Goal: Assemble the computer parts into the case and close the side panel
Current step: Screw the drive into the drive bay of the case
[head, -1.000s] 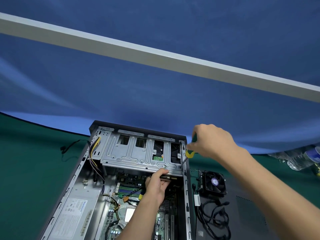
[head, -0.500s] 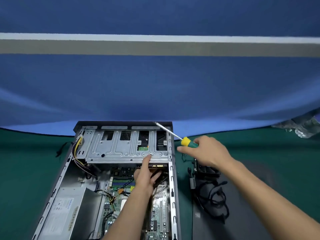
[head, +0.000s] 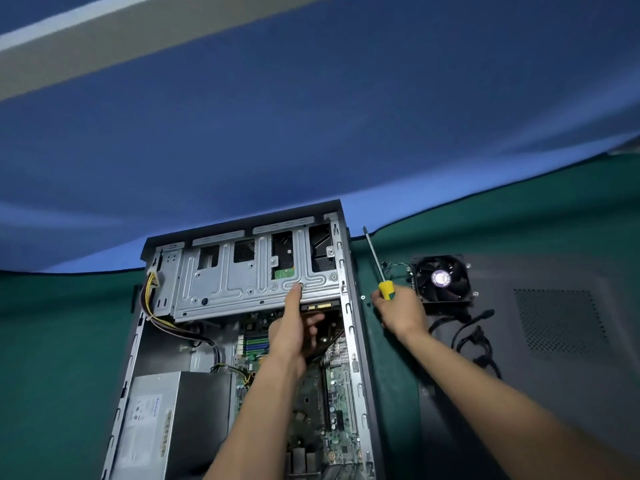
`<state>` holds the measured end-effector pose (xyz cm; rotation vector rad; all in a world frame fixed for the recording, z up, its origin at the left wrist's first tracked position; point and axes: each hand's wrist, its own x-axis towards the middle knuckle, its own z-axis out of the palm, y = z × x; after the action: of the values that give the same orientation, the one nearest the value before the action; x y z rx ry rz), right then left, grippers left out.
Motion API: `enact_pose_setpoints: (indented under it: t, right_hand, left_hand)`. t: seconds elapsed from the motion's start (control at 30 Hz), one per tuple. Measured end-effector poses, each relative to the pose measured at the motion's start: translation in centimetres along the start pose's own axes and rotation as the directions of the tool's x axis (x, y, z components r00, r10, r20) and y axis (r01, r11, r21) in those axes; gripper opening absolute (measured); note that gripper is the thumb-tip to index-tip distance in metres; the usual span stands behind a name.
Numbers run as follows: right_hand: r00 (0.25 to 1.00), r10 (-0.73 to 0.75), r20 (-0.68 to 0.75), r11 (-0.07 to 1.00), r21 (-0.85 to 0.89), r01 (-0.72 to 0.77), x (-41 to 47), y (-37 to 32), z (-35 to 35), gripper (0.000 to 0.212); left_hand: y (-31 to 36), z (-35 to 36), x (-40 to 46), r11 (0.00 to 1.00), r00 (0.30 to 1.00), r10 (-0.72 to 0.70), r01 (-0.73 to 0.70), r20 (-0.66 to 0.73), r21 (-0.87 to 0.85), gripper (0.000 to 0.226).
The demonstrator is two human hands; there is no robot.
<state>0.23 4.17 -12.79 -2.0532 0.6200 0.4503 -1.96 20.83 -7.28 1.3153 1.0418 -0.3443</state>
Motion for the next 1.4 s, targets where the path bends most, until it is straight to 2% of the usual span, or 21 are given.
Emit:
enact_pose_setpoints:
  t: [0.1, 0.37, 0.63, 0.8, 0.97, 1.13, 1.3, 1.4]
  right_hand:
    - [0.999, -0.031, -0.033, 0.992, -0.124, 0.027, -0.1, 0.0, 1.2, 0.008]
    - [0.999, -0.014, -0.032, 0.99, -0.14, 0.009, 1.8, -0.8, 1.5, 0.01]
    - [0.998, 0.064, -0.021, 0.986, -0.156, -0.066, 2.4, -0.4, 2.2, 0.038]
    - [0.998, 0.057, 0.017, 0.975, -0.217, -0.052, 2.2, -0.5, 2.0, 0.031]
    - [0.996, 0.084, 0.026, 0.996, -0.02, -0.083, 1.4, -1.1, 1.2, 0.034]
    - [1.0, -0.01, -0.013, 0.977, 0.211, 0.013, -0.8, -2.5, -1.2, 0.022]
    - [0.99, -0.139, -0.02, 0.911, 0.388, 0.136, -3.4, -5.2, -4.2, 0.022]
    - [0.965, -0.255, 0.051, 0.88, 0.426, 0.21, -5.3, -7.5, -5.7, 0.019]
  left_hand:
    - [0.2, -0.1, -0.1, 0.999, 1.0, -0.012, 0.012, 0.002, 0.036, 0.076]
    - [0.0, -0.3, 0.3, 0.999, 1.0, -0.018, 0.019, -0.012, 0.05, 0.08]
    - [-0.1, -0.3, 0.4, 0.997, 1.0, 0.01, -0.009, -0.011, 0.073, 0.058]
    - [0.0, -0.4, 0.2, 0.994, 0.998, 0.033, -0.026, -0.055, 0.11, 0.057]
    - [0.5, -0.4, -0.5, 0.99, 0.998, 0.038, -0.031, -0.047, 0.138, 0.061]
    - [1.1, -0.4, -1.7, 0.986, 0.998, 0.04, -0.033, -0.041, 0.162, 0.062]
    - [2.8, -0.7, -3.9, 0.939, 0.998, 0.036, -0.048, 0.042, 0.34, 0.063]
    - [4.4, -0.9, -5.6, 0.859, 0.982, 0.15, -0.187, 0.115, 0.477, 0.048]
